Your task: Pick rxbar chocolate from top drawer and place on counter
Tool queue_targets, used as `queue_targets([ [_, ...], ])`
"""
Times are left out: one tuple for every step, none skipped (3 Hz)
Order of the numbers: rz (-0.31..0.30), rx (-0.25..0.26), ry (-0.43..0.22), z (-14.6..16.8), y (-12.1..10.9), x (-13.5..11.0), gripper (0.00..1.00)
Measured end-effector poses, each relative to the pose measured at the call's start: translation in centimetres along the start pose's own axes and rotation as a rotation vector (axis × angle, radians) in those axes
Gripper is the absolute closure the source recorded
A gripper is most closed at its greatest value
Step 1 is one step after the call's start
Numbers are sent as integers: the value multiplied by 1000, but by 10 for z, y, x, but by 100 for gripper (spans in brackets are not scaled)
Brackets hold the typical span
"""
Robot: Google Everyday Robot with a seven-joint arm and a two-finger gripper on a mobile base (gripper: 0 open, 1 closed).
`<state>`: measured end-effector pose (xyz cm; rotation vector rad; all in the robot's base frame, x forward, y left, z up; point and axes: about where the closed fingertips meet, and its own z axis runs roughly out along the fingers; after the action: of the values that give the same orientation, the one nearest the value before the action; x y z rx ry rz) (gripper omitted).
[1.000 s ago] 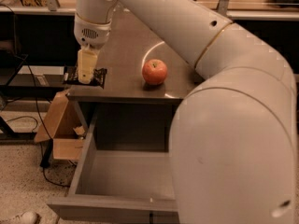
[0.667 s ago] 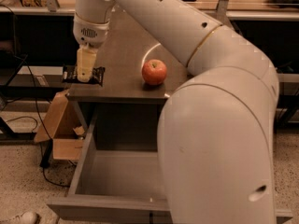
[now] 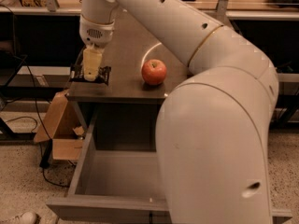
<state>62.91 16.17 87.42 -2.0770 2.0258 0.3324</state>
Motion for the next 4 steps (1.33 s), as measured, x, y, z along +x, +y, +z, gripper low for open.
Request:
queue_targets([
  [39, 7, 47, 4, -9, 19, 100],
  [73, 3, 73, 8, -15, 35, 100],
  [95, -11, 86, 17, -16, 45, 100],
  [98, -21, 89, 23, -16, 47, 100],
])
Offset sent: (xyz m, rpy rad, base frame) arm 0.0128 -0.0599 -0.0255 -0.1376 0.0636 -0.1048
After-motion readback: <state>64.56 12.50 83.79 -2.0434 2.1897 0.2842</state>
